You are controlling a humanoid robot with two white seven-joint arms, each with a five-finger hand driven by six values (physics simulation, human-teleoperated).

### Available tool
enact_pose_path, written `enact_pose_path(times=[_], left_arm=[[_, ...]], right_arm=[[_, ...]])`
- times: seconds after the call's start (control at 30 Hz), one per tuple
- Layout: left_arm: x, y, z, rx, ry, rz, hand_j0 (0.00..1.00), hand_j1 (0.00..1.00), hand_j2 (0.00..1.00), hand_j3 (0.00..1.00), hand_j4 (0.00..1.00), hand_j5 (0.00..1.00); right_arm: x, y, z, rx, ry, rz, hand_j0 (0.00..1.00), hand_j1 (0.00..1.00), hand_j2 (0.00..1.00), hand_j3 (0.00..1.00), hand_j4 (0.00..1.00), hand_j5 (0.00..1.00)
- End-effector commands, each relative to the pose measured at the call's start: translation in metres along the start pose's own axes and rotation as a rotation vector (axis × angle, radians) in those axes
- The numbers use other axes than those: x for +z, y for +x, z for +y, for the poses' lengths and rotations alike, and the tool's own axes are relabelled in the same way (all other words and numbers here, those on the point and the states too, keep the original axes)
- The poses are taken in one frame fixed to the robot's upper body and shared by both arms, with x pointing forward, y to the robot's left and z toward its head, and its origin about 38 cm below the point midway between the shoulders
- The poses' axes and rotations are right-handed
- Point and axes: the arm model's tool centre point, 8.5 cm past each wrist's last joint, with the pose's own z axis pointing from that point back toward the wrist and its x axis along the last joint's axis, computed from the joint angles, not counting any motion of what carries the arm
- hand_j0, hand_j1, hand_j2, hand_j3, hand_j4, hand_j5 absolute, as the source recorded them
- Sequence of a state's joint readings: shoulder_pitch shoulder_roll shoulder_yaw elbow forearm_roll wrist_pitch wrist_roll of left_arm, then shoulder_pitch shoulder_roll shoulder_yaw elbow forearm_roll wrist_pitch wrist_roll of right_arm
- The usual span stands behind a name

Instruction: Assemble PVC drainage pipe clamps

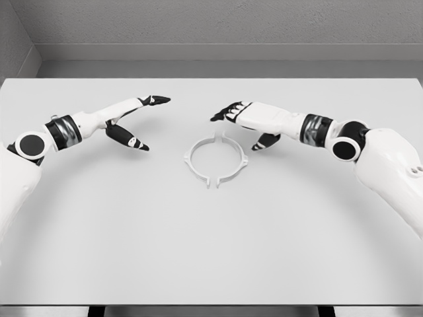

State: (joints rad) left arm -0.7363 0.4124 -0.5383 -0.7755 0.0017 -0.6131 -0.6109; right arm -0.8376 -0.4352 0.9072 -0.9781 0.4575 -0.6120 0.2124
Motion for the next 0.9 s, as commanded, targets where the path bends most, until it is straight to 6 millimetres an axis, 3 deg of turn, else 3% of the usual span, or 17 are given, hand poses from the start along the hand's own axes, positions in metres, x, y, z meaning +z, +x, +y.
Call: enact_pose_path(times=[0.0,0.1,0.2,0.37,0.5,0.6,0.8,0.87], left_arm=[[0.0,0.001,0.001,0.006,0.005,-0.003,1.0,1.0,1.0,1.0,1.0,1.0],[-0.008,0.003,-0.004,0.004,-0.008,-0.009,1.0,1.0,1.0,1.0,1.0,1.0],[-0.04,0.022,-0.015,0.009,-0.03,-0.062,1.0,1.0,1.0,1.0,1.0,1.0],[-0.045,0.012,-0.017,0.04,-0.032,-0.026,1.0,1.0,1.0,1.0,1.0,1.0],[-0.05,0.003,-0.018,0.078,-0.031,0.012,1.0,1.0,1.0,1.0,1.0,1.0],[-0.048,0.001,-0.022,0.081,-0.037,0.019,1.0,1.0,1.0,1.0,1.0,1.0],[-0.051,0.002,-0.023,0.075,-0.045,0.016,1.0,1.0,1.0,1.0,1.0,1.0],[-0.058,0.007,-0.027,0.078,-0.051,0.002,1.0,1.0,1.0,1.0,1.0,1.0]], right_arm=[[0.002,-0.006,0.003,-0.015,0.003,0.019,1.0,1.0,1.0,1.0,1.0,1.0],[0.001,-0.005,0.001,-0.011,0.002,0.017,1.0,1.0,1.0,1.0,1.0,1.0],[-0.001,-0.004,-0.002,-0.004,0.001,0.012,1.0,1.0,1.0,1.0,1.0,1.0],[-0.002,-0.001,-0.003,-0.001,-0.002,0.002,1.0,1.0,1.0,1.0,1.0,1.0],[0.02,-0.027,-0.016,-0.039,-0.067,0.086,1.0,1.0,1.0,1.0,1.0,1.0],[0.054,-0.052,-0.022,-0.044,-0.09,0.168,1.0,1.0,1.0,1.0,1.0,1.0],[0.06,-0.056,-0.023,-0.047,-0.093,0.182,1.0,1.0,1.0,1.0,1.0,1.0],[0.072,-0.063,-0.024,-0.04,-0.082,0.204,1.0,1.0,1.0,1.0,1.0,1.0]])
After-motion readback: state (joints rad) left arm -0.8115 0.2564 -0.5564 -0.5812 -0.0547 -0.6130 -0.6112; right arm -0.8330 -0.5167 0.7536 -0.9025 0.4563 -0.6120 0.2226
